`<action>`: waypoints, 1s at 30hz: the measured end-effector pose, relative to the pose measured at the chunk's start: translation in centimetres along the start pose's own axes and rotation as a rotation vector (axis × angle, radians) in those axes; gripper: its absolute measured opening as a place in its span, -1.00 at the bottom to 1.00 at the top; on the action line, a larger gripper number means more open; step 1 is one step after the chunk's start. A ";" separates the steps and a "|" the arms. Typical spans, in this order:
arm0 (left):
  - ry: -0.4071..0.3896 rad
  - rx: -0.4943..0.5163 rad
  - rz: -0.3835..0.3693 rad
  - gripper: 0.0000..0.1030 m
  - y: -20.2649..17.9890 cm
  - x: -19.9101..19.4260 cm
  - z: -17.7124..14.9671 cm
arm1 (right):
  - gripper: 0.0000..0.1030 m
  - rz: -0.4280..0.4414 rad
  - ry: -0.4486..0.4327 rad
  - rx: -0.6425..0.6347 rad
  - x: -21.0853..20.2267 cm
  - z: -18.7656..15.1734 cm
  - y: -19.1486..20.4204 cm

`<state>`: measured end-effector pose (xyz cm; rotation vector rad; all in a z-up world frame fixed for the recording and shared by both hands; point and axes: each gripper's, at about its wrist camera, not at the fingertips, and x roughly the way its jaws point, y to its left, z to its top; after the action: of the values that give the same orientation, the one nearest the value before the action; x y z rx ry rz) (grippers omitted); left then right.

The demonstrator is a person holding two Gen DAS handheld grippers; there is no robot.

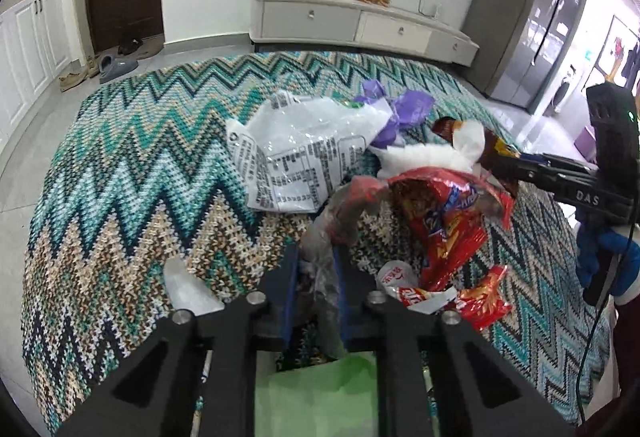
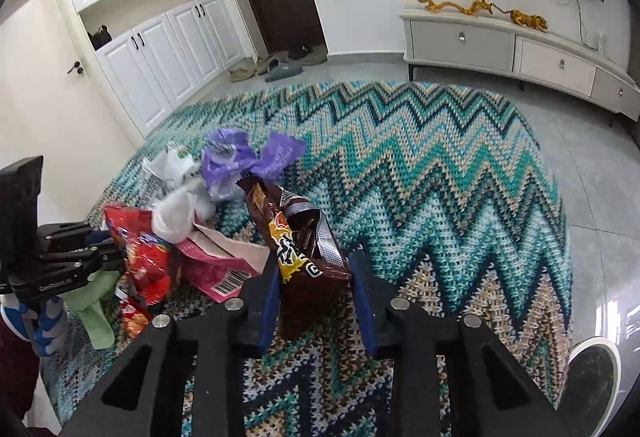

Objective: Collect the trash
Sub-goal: 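Grasp the brown chocolate wrapper with the right gripper while the left grasps clear plastic, then carry both items over the white bin and open both grippers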

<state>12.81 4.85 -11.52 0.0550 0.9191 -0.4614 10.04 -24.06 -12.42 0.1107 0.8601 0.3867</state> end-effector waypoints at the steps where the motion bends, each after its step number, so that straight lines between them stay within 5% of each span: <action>1: -0.010 -0.007 0.003 -0.73 0.1 -0.5 0.0 | -0.44 -0.002 -0.010 -0.006 -0.4 0.0 0.1; 18: -0.225 -0.081 -0.019 -0.76 -0.4 -8.9 2.2 | -0.45 -0.023 -0.242 0.019 -10.3 1.0 1.4; 30: -0.221 -0.044 -0.124 -0.76 -7.5 -6.9 4.9 | -0.45 -0.155 -0.380 0.105 -17.7 -1.5 -3.8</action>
<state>9.88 -0.64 -2.07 -0.0923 0.7170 -0.5506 -0.44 -34.27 -1.62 0.2067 0.5091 0.1662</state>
